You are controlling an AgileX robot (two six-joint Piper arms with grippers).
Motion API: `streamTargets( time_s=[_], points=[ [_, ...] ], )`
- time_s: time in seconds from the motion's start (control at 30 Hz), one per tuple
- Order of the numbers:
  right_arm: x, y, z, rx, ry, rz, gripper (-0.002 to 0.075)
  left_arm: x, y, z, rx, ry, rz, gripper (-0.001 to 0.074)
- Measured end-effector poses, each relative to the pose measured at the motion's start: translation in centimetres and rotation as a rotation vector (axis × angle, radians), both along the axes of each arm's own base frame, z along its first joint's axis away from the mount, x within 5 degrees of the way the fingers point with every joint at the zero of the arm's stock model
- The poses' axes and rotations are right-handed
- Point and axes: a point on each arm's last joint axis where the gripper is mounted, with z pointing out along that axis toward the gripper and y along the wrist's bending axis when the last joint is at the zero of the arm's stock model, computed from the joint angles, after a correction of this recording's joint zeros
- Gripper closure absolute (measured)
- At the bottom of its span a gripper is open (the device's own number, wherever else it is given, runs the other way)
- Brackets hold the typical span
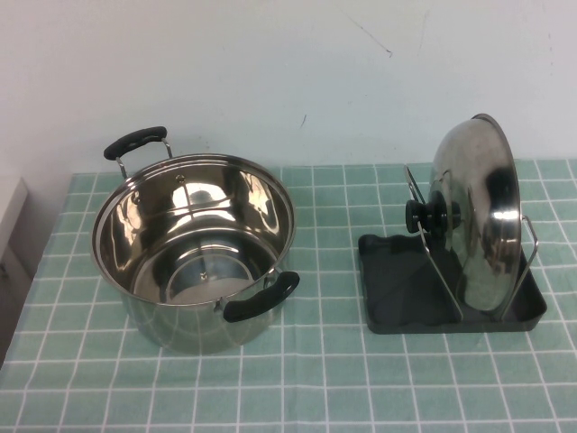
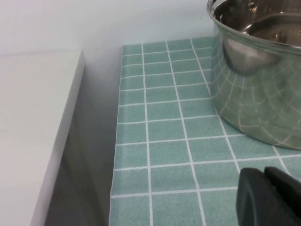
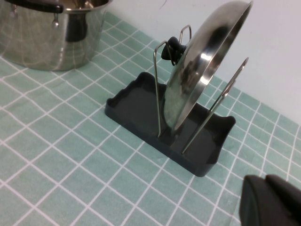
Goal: Put pot lid on rack
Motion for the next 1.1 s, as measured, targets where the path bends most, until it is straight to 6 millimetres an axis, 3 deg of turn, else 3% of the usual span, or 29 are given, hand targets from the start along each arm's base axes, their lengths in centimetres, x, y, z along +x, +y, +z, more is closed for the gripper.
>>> streamTargets(
  time_s=[0.2,1.1],
  points=[
    [0.0,0.0,0.0,0.0,0.0,0.0,0.0728,-0.01,0.03,-0.06,-0.069,0.015,0.023,0.0737],
    [-0.01,0.0,-0.01,0.0,0.002,0.0,0.0728,-0.01,0.07,-0.05,-0.072,0.015,0.03,0.0737]
  ],
)
